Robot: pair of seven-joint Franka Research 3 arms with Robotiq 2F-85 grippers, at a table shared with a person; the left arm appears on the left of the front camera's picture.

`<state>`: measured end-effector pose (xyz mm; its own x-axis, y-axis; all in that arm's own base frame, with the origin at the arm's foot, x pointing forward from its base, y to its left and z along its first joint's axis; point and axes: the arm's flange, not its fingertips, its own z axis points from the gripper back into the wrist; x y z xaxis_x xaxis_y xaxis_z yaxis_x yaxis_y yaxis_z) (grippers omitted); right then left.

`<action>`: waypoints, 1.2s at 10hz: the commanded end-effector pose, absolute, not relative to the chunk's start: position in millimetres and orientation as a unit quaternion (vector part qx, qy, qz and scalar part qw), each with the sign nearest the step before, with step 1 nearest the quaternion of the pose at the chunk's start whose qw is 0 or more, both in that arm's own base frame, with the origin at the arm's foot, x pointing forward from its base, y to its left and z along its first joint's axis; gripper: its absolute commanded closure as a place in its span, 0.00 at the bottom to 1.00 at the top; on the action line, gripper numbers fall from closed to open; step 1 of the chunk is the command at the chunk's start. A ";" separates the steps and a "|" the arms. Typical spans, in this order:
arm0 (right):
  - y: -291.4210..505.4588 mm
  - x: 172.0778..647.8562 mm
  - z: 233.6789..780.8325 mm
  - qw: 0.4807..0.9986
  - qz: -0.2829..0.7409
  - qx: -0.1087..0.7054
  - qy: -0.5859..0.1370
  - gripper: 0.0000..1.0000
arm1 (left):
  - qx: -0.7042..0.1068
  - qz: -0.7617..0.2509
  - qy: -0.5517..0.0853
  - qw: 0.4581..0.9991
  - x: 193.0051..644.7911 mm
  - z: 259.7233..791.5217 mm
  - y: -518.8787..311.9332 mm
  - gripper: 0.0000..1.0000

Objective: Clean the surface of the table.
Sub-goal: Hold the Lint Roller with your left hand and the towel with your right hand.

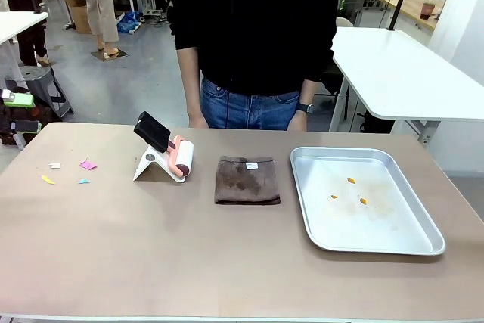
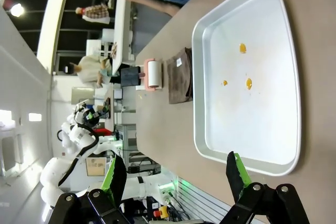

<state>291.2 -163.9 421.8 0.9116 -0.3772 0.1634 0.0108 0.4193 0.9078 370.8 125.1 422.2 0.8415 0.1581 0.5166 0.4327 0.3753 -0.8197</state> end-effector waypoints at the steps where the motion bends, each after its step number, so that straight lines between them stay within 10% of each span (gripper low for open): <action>1: -163.6 291.3 422.2 0.824 -0.117 0.526 -0.175 0.00 | -0.552 -0.087 -0.268 0.785 370.8 422.2 125.1 0.00; 12: 159.0 428.6 470.6 0.962 0.136 0.196 -0.133 0.00 | -0.364 -0.219 -0.116 0.898 450.6 510.3 0.6 0.00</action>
<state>412.0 145.9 474.2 0.9162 0.2306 0.3277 -0.3593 0.8348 0.4171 442.1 3.5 509.6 0.8619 -0.2864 0.4185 0.5015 0.6035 -0.6199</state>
